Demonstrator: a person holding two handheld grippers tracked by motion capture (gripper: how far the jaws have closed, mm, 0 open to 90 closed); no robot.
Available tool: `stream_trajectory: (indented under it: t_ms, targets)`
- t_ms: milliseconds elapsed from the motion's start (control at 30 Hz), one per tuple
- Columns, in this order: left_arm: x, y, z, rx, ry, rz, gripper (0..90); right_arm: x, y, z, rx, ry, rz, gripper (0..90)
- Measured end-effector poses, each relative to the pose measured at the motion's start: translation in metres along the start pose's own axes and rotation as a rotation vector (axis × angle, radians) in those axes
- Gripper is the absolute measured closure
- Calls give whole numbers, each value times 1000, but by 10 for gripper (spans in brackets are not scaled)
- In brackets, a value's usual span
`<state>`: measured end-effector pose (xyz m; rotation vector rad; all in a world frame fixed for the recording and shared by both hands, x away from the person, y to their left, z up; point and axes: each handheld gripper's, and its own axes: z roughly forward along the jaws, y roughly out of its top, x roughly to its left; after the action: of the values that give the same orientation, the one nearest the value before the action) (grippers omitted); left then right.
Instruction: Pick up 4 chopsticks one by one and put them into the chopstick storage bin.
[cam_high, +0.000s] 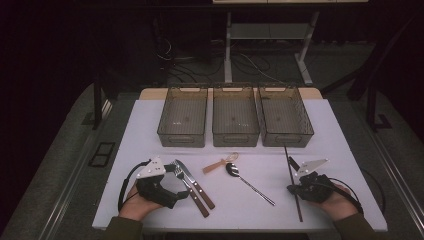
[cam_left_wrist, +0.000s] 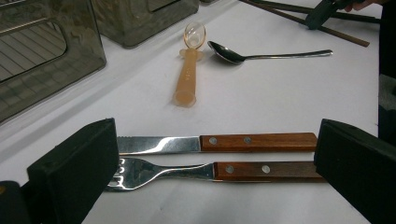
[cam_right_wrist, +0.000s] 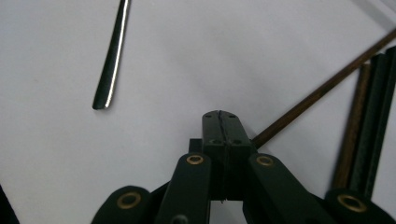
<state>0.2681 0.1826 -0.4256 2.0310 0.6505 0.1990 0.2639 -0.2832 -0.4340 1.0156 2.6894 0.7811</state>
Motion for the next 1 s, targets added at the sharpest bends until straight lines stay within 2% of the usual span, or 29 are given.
stream_trajectory:
  t_ms: [433,800,1000]
  targets:
    - [0,0,1,-1,-3,-1,0,-17,-13,-10,19,-48,69,900]
    - [-1,0,2,1,-3,4,0,-34,-24,-18,29,-112,106,900]
    - [-1,0,2,2,-5,4,0,-40,-26,-19,25,-114,114,900]
